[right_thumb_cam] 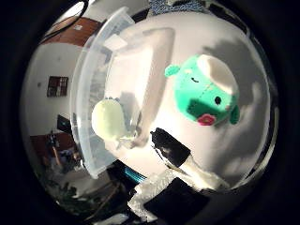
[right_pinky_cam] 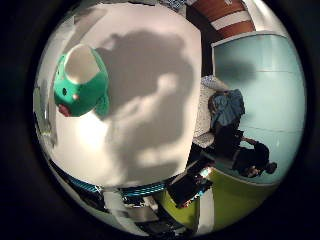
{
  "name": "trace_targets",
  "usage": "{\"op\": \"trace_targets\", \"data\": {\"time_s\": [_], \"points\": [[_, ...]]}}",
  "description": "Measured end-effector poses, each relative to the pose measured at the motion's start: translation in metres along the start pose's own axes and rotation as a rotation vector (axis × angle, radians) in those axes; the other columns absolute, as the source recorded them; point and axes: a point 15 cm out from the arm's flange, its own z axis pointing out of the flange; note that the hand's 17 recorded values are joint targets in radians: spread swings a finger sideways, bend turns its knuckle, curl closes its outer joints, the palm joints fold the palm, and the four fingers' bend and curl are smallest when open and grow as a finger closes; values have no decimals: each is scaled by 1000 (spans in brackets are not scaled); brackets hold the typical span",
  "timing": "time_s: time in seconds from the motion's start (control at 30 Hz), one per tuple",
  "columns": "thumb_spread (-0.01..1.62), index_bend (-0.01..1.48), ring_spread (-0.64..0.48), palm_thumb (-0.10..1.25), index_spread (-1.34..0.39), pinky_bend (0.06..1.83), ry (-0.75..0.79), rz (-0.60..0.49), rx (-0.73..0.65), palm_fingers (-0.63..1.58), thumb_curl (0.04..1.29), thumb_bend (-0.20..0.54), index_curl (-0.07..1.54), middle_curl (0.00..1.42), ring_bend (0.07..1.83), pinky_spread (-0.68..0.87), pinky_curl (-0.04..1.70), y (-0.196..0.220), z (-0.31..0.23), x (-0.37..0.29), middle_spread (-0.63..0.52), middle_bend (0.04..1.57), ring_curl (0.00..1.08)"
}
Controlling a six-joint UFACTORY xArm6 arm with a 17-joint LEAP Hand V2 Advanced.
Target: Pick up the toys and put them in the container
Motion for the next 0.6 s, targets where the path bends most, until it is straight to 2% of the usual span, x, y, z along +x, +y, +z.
{"op": "trace_targets", "data": {"time_s": [0.27,0.6], "points": [[1144,160,204,524,-375,633,-15,-2,-72,129,325,-21,270,324,389,501,251,3,38,-1,15,197,213],[1151,165,197,529,-373,576,-23,19,-111,200,323,-19,270,336,391,503,230,-1,73,4,-10,243,223]]}}
